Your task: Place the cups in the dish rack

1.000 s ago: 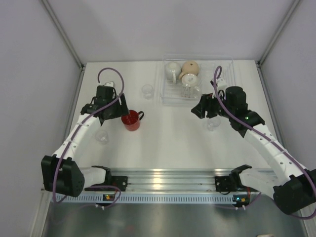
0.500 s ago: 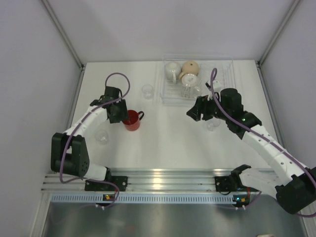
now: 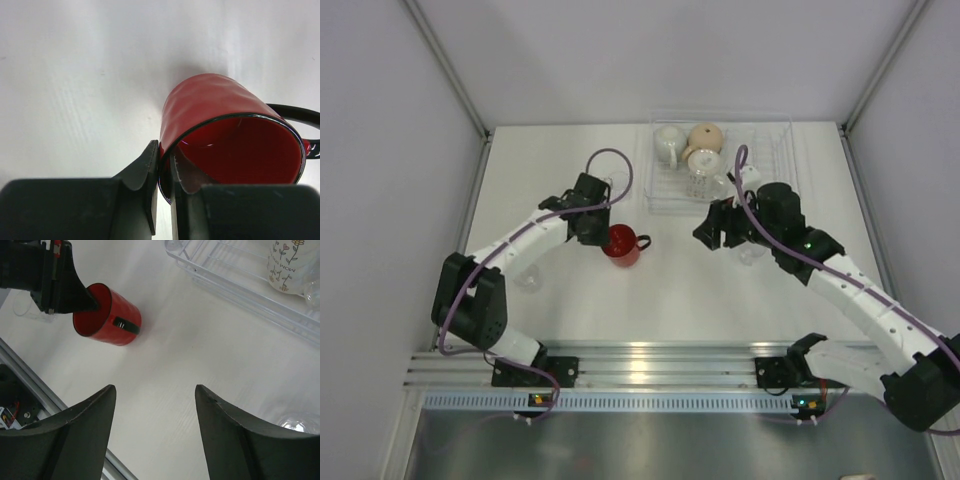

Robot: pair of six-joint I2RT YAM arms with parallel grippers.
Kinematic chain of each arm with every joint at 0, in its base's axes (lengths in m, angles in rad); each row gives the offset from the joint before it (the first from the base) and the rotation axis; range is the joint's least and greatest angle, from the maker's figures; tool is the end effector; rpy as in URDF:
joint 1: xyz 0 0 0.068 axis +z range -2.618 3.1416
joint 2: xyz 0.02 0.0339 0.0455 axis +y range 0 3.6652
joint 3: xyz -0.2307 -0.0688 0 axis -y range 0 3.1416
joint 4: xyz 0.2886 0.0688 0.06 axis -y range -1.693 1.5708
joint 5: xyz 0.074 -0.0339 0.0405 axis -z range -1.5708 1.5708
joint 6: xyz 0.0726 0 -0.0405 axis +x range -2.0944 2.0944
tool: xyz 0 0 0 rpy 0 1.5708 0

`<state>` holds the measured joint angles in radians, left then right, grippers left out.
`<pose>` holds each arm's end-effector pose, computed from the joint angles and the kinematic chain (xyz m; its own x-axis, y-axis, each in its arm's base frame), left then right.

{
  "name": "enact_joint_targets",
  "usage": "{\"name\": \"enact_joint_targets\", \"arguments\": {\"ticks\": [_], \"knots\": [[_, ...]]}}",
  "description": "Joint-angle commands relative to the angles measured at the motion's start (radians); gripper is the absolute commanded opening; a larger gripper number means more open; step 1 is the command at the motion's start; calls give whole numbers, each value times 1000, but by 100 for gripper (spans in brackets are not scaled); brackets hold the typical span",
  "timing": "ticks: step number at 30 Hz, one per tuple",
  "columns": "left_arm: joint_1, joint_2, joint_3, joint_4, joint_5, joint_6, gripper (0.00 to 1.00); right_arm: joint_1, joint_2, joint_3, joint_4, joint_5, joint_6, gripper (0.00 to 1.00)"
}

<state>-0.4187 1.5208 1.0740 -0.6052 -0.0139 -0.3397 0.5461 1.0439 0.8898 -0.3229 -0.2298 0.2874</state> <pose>0.3360 -0.1484 0.1460 -0.8814 0.0276 -0.4715 0.1130 0.9816 -0.1538 0.2708 0.1839 0.2615 -0.5686 -0.0226 -0.8223 -0.5396 0.7648 0.3521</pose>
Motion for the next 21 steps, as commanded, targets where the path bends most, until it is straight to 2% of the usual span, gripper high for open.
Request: {"name": "enact_joint_targets", "arguments": {"ticks": [1, 6, 11, 17, 21], "knots": [[-81, -37, 46, 50, 9, 28, 0, 25, 14, 8, 28, 30, -34, 65], [-173, -40, 20, 110, 51, 33, 0, 63, 102, 40, 54, 66, -24, 65], [-232, -5, 21, 134, 48, 30, 2, 152, 243, 113, 68, 133, -21, 65], [-252, 44, 41, 133, 75, 5, 7, 212, 312, 117, 157, 148, -31, 65], [-261, 62, 47, 134, 71, -8, 5, 244, 337, 104, 186, 172, -47, 64]]}}
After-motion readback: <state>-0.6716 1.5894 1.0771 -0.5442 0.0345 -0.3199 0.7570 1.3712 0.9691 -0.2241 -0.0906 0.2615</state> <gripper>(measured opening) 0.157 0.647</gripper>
